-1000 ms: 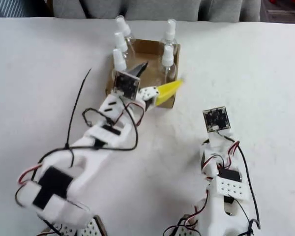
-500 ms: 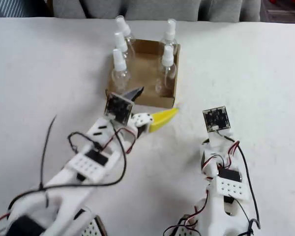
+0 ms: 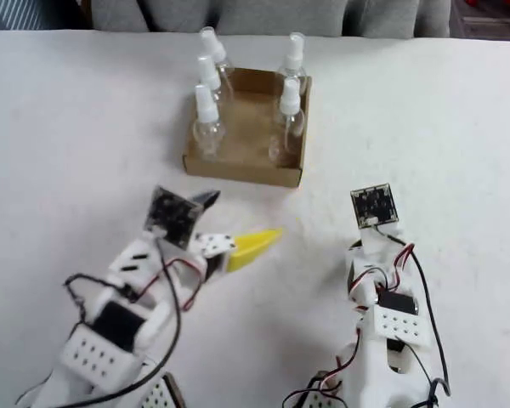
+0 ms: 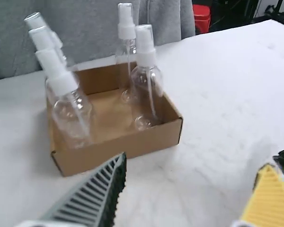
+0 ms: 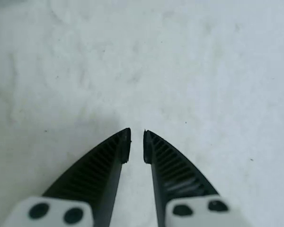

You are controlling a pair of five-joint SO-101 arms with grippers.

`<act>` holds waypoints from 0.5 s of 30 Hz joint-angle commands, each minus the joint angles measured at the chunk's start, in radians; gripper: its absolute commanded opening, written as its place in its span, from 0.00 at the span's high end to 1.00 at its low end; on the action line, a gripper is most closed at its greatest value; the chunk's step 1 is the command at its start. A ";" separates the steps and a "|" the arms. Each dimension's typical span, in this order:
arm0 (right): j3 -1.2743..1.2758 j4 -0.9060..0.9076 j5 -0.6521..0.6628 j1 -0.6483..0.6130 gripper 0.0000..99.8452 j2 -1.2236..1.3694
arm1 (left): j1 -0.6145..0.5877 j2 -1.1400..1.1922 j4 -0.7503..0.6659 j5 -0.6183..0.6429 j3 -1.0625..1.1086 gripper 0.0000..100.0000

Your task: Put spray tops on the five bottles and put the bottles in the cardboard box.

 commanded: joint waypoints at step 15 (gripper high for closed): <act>-0.011 0.048 0.008 -0.042 0.97 -0.018 | -0.423 -0.495 0.635 -0.009 0.071 0.60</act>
